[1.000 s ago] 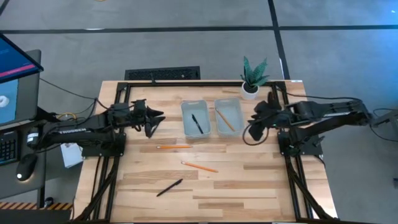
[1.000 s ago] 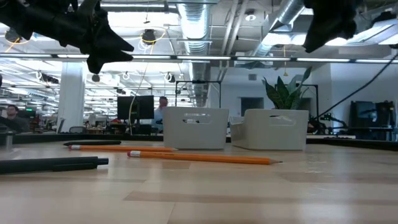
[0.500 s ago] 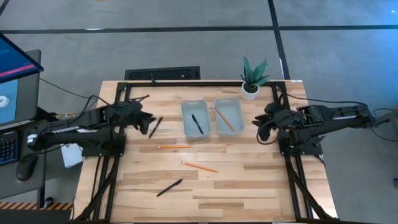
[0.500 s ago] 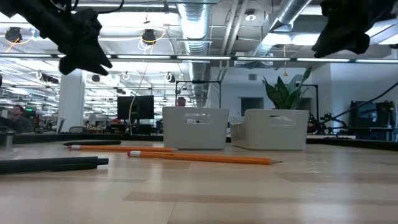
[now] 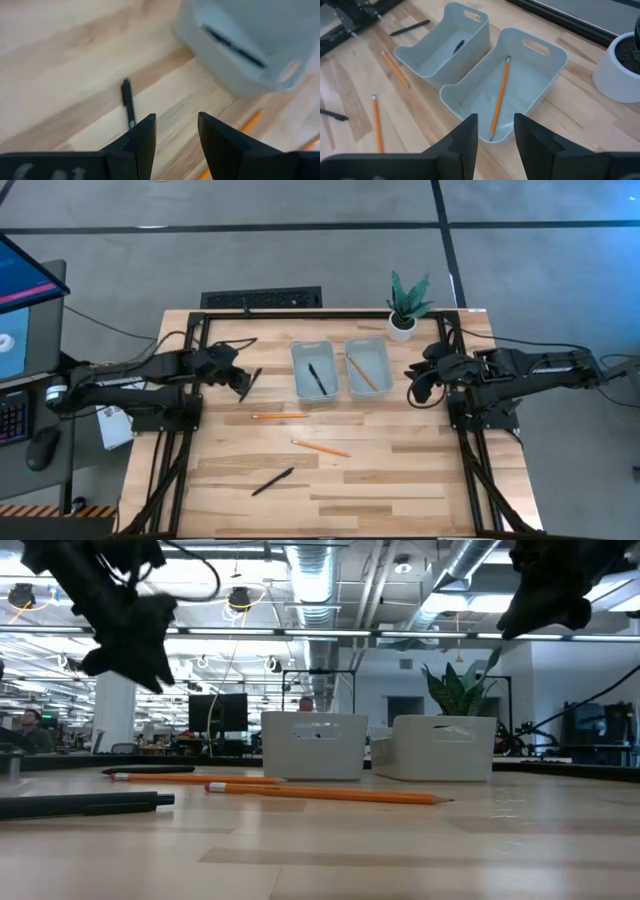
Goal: Sort pens & pencils
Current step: Put the top black pen into the left gray bin
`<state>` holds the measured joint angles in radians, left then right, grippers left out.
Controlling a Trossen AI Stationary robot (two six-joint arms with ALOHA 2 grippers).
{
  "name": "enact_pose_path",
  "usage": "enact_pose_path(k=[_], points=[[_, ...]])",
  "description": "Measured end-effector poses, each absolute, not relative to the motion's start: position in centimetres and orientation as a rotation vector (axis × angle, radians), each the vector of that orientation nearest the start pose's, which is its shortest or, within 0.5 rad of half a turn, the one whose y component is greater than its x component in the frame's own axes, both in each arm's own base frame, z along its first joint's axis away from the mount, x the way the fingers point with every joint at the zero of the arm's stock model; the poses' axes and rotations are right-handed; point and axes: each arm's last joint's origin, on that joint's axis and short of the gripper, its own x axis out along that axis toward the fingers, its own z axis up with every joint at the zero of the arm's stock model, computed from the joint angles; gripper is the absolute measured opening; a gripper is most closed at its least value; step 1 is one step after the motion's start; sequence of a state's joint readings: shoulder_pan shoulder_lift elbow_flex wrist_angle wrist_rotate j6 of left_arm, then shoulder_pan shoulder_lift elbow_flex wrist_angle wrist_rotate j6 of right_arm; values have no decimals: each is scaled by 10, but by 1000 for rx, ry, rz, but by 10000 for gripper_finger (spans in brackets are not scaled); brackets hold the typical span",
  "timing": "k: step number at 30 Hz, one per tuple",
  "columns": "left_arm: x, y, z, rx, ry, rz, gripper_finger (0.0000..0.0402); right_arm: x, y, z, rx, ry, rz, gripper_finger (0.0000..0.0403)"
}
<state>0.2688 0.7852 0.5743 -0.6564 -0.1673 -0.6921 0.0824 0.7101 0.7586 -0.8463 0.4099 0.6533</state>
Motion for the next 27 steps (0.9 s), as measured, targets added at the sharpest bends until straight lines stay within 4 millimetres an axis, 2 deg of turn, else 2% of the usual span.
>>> enact_pose_path(k=[8, 13, 18, 27], points=[[155, 49, 204, -748, 857, 709, 137, 133, -1, 278, 415, 652, -549, 148], [156, 58, 192, -771, 949, 774, 137, 136, 0, 277, 412, 662, -552, 146], [160, 65, 182, -843, 1022, 749, 137, 140, 0, 274, 405, 681, -557, 144], [166, 72, 163, -830, 1144, 763, 137, 148, 1, 269, 396, 717, -563, 145]])
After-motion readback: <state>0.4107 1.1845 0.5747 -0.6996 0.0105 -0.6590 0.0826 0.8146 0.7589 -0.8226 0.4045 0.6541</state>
